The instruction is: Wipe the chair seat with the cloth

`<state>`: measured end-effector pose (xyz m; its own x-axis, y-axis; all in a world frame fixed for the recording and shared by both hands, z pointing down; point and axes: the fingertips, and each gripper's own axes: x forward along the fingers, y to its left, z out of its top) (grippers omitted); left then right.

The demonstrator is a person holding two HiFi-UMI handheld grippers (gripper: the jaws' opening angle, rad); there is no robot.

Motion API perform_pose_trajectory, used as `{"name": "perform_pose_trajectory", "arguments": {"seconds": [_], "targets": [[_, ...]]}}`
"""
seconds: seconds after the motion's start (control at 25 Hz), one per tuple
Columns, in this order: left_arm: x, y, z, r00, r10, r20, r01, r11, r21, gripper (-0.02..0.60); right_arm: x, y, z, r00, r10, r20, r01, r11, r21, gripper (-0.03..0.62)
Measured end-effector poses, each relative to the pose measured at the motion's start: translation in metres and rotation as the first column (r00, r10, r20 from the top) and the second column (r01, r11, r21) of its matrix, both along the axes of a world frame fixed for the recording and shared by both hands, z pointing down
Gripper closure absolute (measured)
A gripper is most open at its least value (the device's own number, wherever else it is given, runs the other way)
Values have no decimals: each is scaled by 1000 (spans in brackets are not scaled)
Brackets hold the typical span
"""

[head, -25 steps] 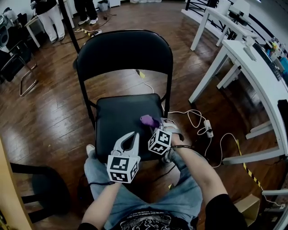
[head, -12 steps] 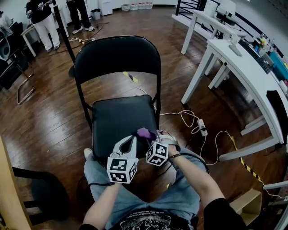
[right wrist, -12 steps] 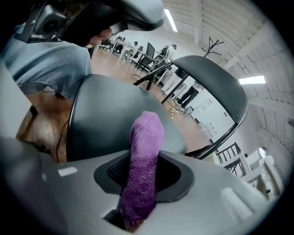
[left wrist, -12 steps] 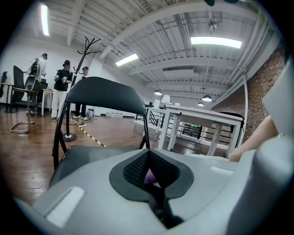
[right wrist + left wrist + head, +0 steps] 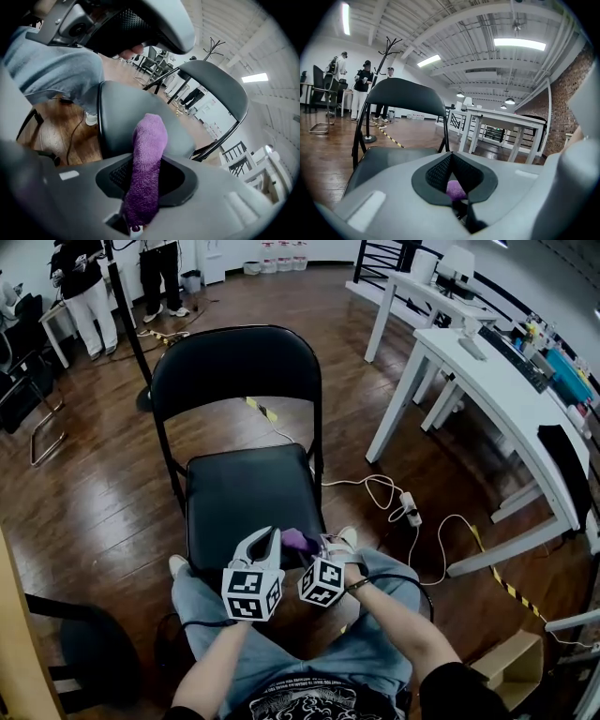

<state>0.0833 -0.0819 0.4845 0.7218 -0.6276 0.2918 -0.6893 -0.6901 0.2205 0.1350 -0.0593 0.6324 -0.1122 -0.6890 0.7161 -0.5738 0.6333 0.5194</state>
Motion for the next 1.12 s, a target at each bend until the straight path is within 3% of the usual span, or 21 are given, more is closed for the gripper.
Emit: {"name": "perform_pose_trajectory", "arguments": {"seconds": [0.32,0.48,0.72,1.0,1.12], "targets": [[-6,7,-2,1000,0,1,0,1000,4,577,-3,19,-11,996,56,65,-57,998,16,482],[-12,8,-10,1000,-9,-3,10,1000,17,577,-7,18,-41,973,133,191,-145,988,51,482],[-27,8,-29,998,-57,-28,58,997,42,577,-25,-6,-113,908,158,387,-230,962,146,482],[-46,11,-50,994,-91,-55,95,992,79,577,-47,-13,-173,766,167,621,-335,928,163,482],[-55,18,-53,992,-106,-66,111,990,86,577,-61,-8,-187,730,139,669,-344,921,183,482]]}}
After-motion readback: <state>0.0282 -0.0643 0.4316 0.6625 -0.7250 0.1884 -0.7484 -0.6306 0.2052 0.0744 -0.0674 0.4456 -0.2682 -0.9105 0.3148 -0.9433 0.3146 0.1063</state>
